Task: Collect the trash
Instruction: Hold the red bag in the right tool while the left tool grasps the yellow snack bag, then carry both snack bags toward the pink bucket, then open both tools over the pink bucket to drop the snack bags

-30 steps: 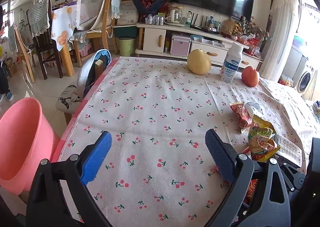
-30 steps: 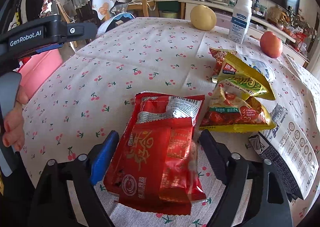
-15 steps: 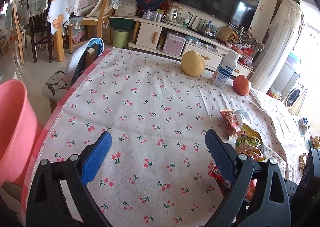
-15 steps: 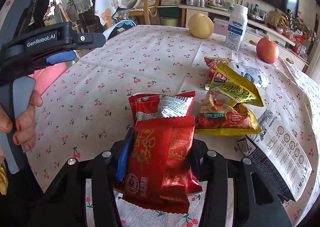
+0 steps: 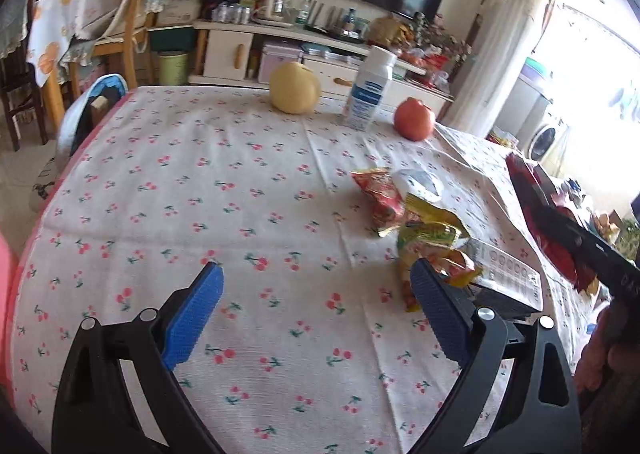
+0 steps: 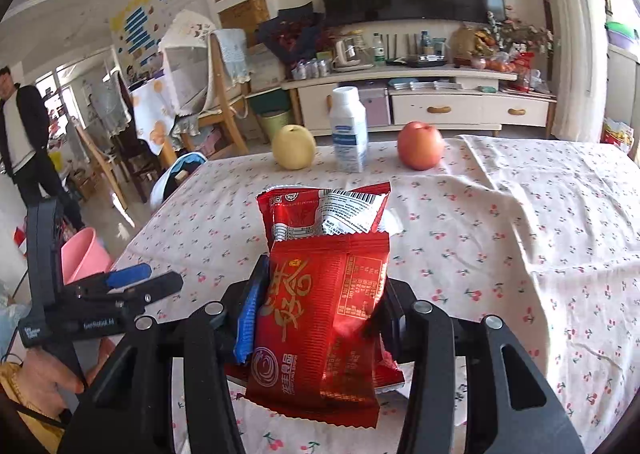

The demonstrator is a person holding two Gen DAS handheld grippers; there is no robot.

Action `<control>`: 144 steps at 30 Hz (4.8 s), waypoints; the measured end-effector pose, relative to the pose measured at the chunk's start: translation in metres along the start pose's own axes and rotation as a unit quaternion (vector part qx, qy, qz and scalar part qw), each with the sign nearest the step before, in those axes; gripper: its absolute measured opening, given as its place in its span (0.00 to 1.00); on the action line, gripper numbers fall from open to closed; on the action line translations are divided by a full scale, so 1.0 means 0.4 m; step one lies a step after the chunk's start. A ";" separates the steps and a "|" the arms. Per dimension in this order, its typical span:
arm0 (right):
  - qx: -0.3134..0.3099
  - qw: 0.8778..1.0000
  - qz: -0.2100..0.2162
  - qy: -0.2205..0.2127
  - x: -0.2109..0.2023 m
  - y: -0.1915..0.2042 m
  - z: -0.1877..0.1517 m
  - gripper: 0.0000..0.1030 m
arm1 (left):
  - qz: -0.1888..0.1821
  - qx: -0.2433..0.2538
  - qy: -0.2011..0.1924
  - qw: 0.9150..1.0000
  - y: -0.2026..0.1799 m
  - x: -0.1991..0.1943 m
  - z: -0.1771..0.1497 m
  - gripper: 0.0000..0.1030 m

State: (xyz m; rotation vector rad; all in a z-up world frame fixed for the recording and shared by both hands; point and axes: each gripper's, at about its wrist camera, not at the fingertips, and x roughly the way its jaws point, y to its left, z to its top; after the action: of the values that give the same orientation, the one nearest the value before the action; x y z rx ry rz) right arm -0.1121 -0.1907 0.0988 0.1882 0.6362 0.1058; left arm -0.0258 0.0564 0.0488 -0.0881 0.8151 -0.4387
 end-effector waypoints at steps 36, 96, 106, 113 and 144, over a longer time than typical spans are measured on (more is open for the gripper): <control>0.043 0.997 0.055 0.014 -0.018 -0.065 0.009 0.48 | 0.006 -0.017 0.074 0.997 -0.134 0.165 0.022 0.42; -0.033 0.979 0.160 0.119 0.160 0.368 -0.052 0.48 | 0.156 -0.184 -0.126 0.962 0.374 -0.312 0.023 0.39; -0.078 0.961 0.237 0.120 0.199 0.634 0.011 0.48 | 0.223 -0.265 -0.169 0.923 0.546 -0.420 0.011 0.39; -0.109 0.946 0.278 0.124 0.248 0.833 0.035 0.48 | 0.265 -0.330 -0.183 0.888 0.676 -0.483 -0.016 0.39; -0.146 0.949 0.257 0.115 0.296 0.953 -0.019 0.90 | 0.314 -0.409 -0.172 0.840 0.802 -0.487 -0.063 0.87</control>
State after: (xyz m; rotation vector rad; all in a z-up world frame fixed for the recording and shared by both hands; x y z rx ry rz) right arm -0.0376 0.2015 0.1031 0.0510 0.7829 0.7298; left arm -0.0506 0.4298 0.0873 -0.6567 0.5783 0.5674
